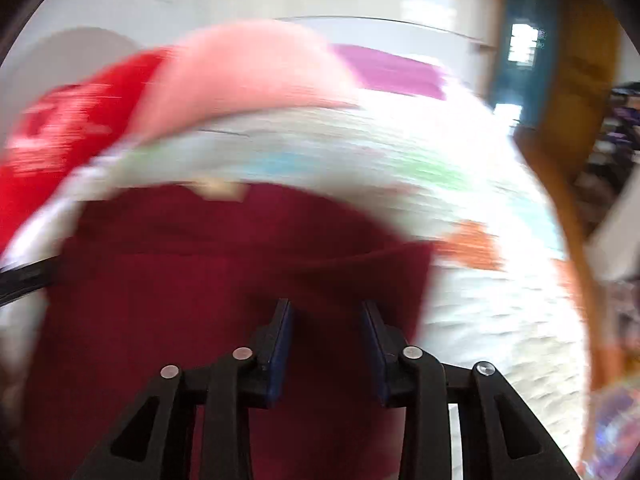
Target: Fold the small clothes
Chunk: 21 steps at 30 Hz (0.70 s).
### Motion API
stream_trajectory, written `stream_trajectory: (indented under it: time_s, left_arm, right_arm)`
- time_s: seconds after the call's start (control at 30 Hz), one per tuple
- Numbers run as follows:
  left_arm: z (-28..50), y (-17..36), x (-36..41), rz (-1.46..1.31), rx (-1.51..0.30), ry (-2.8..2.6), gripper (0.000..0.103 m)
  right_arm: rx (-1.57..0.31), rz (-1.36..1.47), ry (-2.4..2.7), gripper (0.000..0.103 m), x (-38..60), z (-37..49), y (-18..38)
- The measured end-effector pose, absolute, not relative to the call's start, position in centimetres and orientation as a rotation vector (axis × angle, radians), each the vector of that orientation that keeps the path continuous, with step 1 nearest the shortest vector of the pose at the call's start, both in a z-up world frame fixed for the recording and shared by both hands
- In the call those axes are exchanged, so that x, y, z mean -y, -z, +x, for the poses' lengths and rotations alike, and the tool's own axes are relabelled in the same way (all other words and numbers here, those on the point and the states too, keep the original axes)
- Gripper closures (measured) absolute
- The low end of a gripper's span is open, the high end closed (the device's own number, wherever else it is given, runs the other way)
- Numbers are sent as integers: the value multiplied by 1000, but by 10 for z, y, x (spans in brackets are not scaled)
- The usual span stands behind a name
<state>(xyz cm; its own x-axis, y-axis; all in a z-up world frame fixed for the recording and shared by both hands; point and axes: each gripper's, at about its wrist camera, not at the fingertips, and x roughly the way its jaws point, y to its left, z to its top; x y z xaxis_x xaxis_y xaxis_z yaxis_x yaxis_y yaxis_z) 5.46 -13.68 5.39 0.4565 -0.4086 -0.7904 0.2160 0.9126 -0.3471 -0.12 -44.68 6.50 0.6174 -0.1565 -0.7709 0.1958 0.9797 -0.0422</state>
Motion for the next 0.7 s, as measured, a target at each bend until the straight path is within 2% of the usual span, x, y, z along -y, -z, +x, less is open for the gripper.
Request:
stream_trajectory:
  time_s: [0.07,0.13,0.27,0.4,0.57,0.7]
  left_arm:
    - [54,-54,140,-192,-1014,373,57]
    - [54,-54,141,-191,-1015,370,54]
    - [52,-52,143,-182,-1002,365,53]
    - [45,-52,148,-129,-978,359,52]
    - [38,-64,129,-187,-996,388,52]
    - [38,-78,100,-248,-993,372,52]
  right_arm:
    - [-874,137,213,71,477,4,-53]
    - [-867,223,177,71,483,-4,-65]
    - [-792,175,57,71,455,-57,-97]
    - [-949,46,85,70,434,-68,-49]
    - [-885,193,71,69,448,-89,-61]
    - [-813,321,29,51,459,-98,-79]
